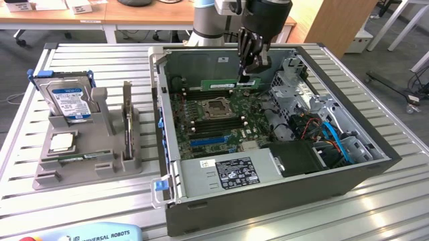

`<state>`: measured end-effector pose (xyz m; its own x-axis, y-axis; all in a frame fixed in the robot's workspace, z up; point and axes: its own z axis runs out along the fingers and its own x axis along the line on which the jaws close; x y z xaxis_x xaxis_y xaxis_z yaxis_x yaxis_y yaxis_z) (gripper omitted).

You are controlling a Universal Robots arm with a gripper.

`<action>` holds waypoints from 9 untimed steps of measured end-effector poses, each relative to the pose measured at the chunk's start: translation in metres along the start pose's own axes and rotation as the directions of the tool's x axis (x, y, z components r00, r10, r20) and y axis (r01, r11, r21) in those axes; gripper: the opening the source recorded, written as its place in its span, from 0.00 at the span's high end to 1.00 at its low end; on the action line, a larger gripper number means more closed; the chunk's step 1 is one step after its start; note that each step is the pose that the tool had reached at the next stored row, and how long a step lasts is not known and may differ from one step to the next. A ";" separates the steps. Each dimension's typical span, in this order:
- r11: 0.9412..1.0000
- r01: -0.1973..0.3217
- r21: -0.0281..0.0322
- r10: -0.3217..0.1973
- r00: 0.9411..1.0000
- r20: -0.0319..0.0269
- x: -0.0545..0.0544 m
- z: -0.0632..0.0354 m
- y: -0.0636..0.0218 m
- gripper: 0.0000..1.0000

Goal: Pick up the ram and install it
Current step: 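Pick up the ram and move it above insertion slot, then insert the ram into the slot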

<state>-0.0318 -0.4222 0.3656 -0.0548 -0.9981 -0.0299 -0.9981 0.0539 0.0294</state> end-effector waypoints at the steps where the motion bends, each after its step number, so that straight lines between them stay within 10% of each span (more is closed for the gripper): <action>1: 1.000 0.000 0.000 0.000 1.000 0.000 0.000 0.0000 0.0000 0.89; 9: 1.000 0.000 0.000 0.000 1.000 0.000 0.000 0.0001 0.0000 0.89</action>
<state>-0.0318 -0.4222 0.3656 -0.0548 -0.9980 -0.0300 -0.9981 0.0539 0.0293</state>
